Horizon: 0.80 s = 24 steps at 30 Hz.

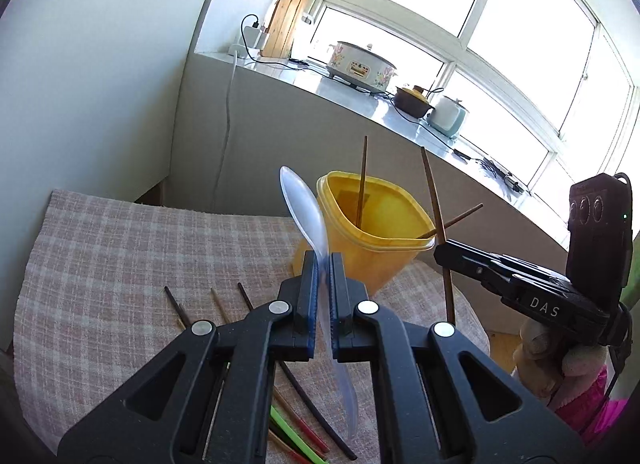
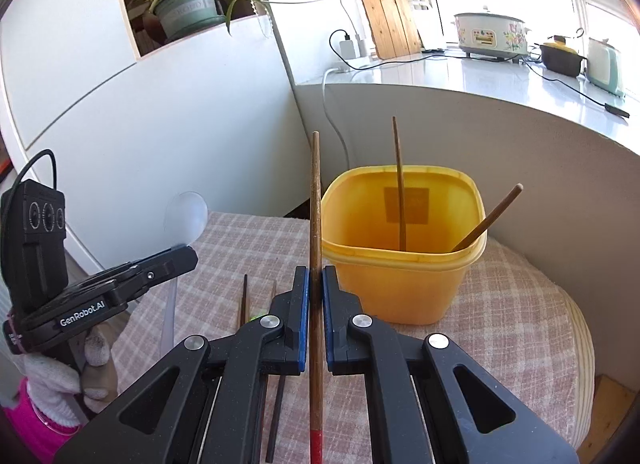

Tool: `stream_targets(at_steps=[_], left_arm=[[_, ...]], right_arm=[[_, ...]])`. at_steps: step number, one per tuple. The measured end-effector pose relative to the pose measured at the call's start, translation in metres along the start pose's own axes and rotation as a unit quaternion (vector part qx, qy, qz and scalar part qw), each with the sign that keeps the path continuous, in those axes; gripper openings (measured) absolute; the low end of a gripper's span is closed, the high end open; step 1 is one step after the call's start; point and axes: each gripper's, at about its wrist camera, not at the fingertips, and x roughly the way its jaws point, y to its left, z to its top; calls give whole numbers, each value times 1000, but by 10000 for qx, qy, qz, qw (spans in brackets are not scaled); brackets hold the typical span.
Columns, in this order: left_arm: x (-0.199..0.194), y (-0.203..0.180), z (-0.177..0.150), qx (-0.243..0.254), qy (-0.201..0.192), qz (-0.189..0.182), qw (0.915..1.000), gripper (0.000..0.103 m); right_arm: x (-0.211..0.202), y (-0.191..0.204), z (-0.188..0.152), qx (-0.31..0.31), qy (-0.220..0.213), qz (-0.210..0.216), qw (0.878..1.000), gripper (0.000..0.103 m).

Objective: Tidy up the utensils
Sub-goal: 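Lift the spoon and chopstick with both tools and carry them over the yellow container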

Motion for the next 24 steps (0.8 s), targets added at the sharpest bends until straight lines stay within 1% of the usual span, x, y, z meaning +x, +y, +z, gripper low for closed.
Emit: stream_targets(at_steps=[2, 7, 14, 18, 22, 24], left_arm=[[1, -6, 1, 100, -70, 20, 9999, 2], [3, -20, 7, 254, -160, -66, 9995, 2], [14, -33, 20, 420, -227, -100, 9988, 2], [24, -37, 31, 428, -295, -125, 9986, 2], [37, -44, 42, 557, -294, -90, 9980, 2], [44, -48, 48, 620, -313, -74, 9976, 2]], right_arm=[[-4, -1, 5, -24, -123, -121, 9998, 5], [-10, -3, 12, -100, -326, -325, 9989, 5], [-12, -8, 25, -136, -501, -405, 9978, 5], [-11, -13, 36, -35, -610, -336, 9976, 5], [-9, -20, 49, 14, -741, -134, 9972, 5], [-7, -22, 56, 56, -796, -160, 9967, 5]])
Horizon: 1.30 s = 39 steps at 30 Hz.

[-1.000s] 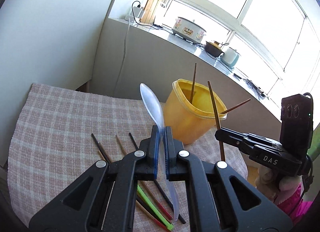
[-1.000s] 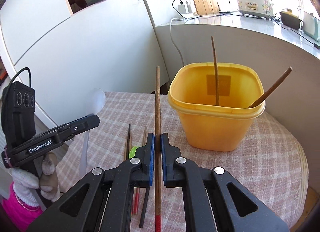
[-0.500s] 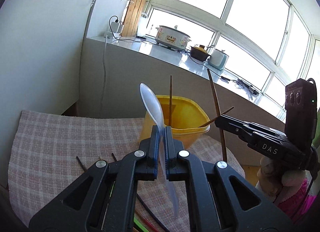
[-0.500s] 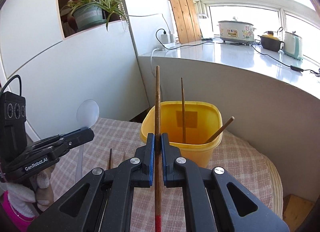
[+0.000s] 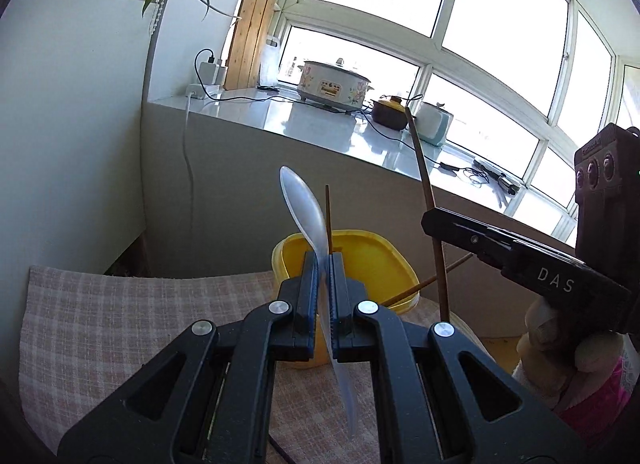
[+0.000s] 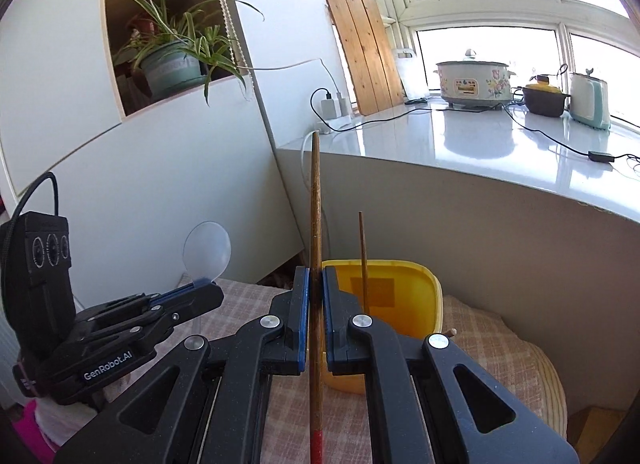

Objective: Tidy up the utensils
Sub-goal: 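Lift the spoon and chopstick with both tools and carry them over the yellow container, then open both tools to drop the spoon and chopstick into the container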

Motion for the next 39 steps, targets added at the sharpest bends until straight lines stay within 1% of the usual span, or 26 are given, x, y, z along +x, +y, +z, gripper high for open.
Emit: stream_targets(at_steps=[6, 10, 14, 18, 22, 25, 30, 36, 39], left_arm=[[25, 0, 19, -113, -6, -95, 9999, 2], [42, 3, 30, -273, -17, -185, 9995, 2], [59, 2, 37, -269, -62, -111, 9996, 2], [77, 2, 39, -298, 15, -123, 9995, 2], [90, 0, 38, -237, 26, -42, 9997, 2], [95, 0, 36, -193, -39, 39, 9998, 2], [101, -1, 33, -32, -190, 255, 9995, 2], [101, -4, 28, 105, -192, 233, 9995, 2], [100, -3, 27, 98, -172, 188, 9996, 2]], right_arm=[[11, -11, 17, 185, -274, -110, 9994, 5], [22, -22, 25, 415, -324, -212, 9984, 5], [28, -29, 30, 545, -413, -311, 9972, 5], [34, -28, 34, 458, -524, -500, 9963, 5], [38, -28, 37, 421, -641, -685, 9947, 5], [40, -30, 38, 426, -718, -751, 9937, 5], [49, -31, 37, 291, -664, -860, 9937, 5], [53, -33, 28, 187, -529, -894, 9944, 5], [53, -33, 24, 169, -448, -869, 9951, 5]])
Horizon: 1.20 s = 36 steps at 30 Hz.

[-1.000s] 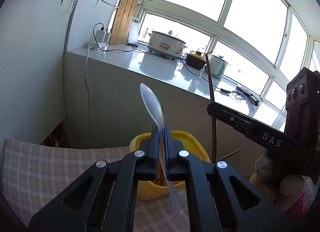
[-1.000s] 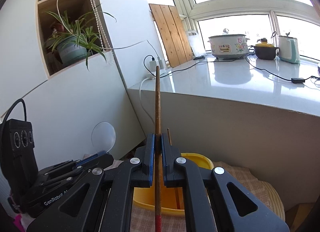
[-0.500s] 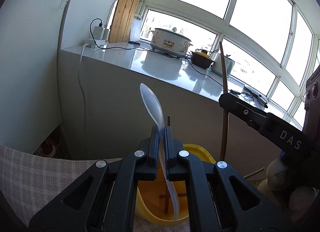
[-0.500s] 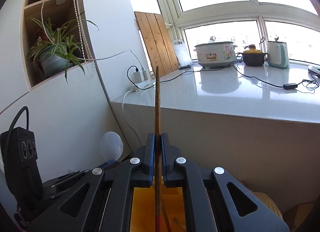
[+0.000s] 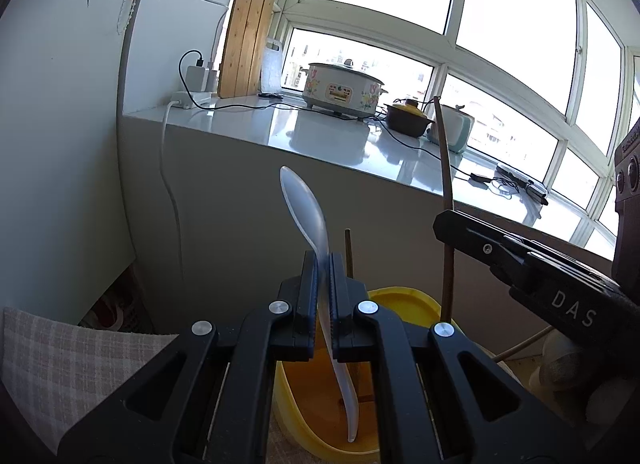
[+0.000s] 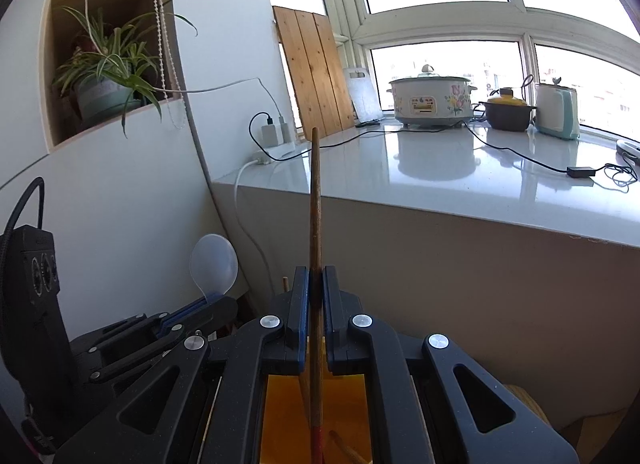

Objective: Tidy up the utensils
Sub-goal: 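Open both tools to drop the spoon and chopstick into the container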

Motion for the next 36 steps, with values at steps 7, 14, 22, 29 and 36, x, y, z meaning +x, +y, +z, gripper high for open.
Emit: stream_targets(at_steps=[7, 14, 22, 29, 36], left_arm=[[-9, 3, -6, -44, 59, -3, 10000, 2], [-25, 1, -11, -49, 42, -84, 9999, 2], [-63, 6, -18, -130, -83, -96, 9998, 2], [-91, 32, -30, -383, 18, 97, 9992, 3], [-114, 59, -52, -609, 199, 397, 9972, 25]], right_arm=[[-6, 2, -7, -115, 154, 28, 9998, 5], [-12, 4, -13, -149, 283, 46, 9995, 5], [-32, 4, -17, -62, 307, 82, 9995, 7], [-51, 13, -22, -122, 287, 250, 9992, 7], [-60, 28, -38, -352, 397, 391, 9978, 19]])
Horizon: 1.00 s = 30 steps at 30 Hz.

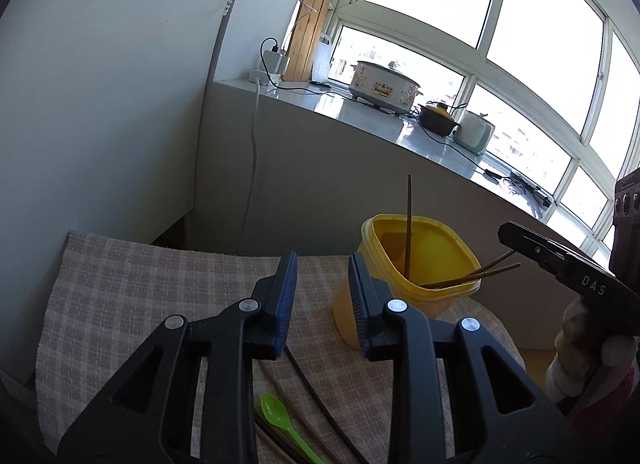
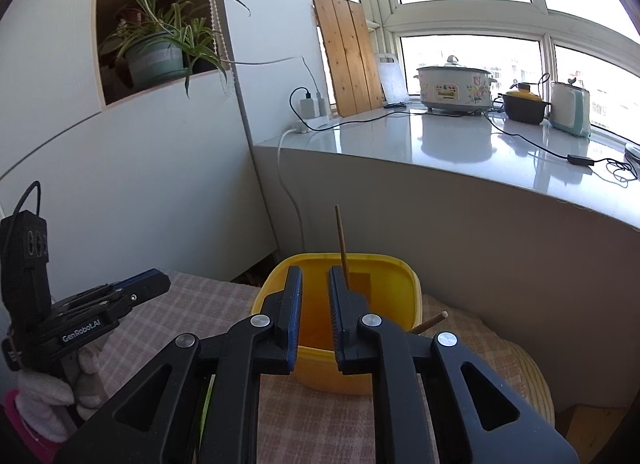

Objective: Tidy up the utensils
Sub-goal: 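Open both tools to drop the spoon and chopstick into the container, then move both open tools back down to the utensils on the cloth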

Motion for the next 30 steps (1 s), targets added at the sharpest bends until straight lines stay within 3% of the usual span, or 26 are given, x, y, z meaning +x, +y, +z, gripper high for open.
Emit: stream_targets(at_steps=[2, 6, 9, 22, 30], left_arm=[[-4, 7, -7, -24, 86, 91, 9999, 25], [-9, 22, -22, -194, 364, 181, 9990, 25], [-12, 32, -36, -313, 534, 243, 9978, 25], [8, 52, -97, -764, 1508, 430, 9847, 25], [31, 49, -115, -631, 1956, 760, 9757, 25]], right_arm=[[-2, 2, -6, -12, 10, 42, 10000, 31], [-8, 4, -18, -13, 32, 107, 9999, 33], [-9, 5, -27, -39, 173, 225, 9996, 43], [12, 31, -87, -667, 1128, 567, 9898, 44], [33, 37, -108, -808, 1548, 524, 9832, 44]])
